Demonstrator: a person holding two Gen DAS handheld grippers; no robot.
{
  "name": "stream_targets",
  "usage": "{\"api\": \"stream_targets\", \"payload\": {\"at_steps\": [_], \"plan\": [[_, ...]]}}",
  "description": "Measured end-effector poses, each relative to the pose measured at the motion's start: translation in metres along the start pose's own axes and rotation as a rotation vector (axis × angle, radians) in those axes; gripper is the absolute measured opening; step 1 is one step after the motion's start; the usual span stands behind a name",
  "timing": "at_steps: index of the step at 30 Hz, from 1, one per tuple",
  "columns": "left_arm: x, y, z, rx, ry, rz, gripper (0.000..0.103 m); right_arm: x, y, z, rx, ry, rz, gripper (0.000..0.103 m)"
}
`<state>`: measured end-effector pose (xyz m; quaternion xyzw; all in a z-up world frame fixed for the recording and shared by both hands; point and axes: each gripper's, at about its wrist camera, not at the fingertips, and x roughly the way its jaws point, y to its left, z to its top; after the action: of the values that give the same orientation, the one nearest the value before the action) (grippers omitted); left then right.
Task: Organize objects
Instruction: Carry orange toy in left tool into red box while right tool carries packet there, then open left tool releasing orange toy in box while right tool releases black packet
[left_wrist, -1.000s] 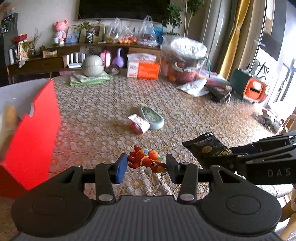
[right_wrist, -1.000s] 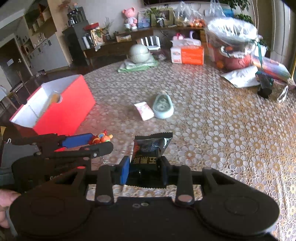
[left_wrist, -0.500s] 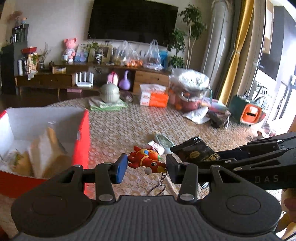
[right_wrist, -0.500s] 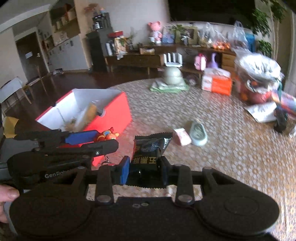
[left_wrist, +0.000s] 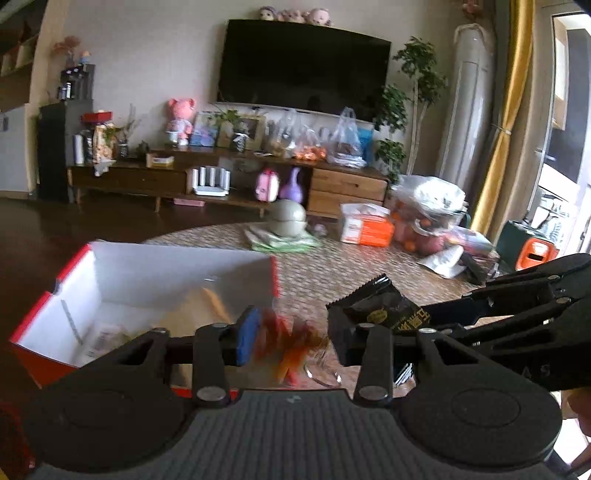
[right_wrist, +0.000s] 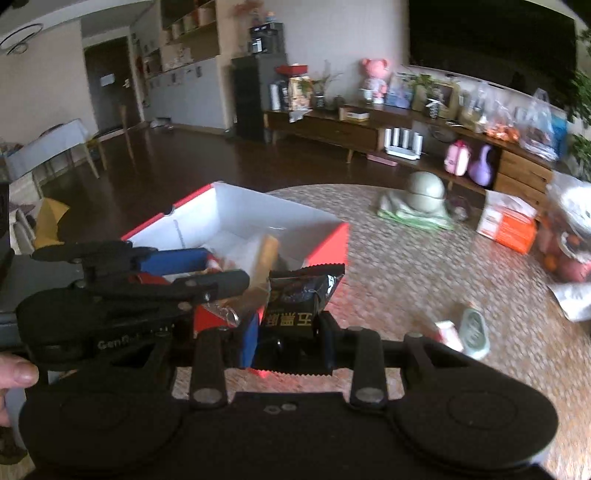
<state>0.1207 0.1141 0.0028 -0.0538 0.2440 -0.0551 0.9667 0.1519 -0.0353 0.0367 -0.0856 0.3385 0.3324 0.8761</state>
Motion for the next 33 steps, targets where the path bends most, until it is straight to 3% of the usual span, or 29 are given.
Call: {"api": "stream_targets", "payload": {"at_steps": [8, 13, 21, 33], "plan": [[0.02, 0.055, 0.006, 0.042, 0.01, 0.127, 0.036, 0.049, 0.032, 0.033, -0.072, 0.032, 0.043, 0.033], [0.024, 0.085, 0.0, -0.03, 0.047, 0.152, 0.036, 0.069, 0.045, 0.048, -0.119, 0.041, 0.056, 0.033], [0.032, 0.119, -0.017, -0.102, 0.097, 0.238, 0.036, 0.117, 0.068, 0.047, -0.192, 0.105, 0.069, 0.034], [0.04, 0.14, -0.019, -0.117, 0.133, 0.263, 0.036, 0.141, 0.071, 0.04, -0.174, 0.14, 0.09, 0.04]]}}
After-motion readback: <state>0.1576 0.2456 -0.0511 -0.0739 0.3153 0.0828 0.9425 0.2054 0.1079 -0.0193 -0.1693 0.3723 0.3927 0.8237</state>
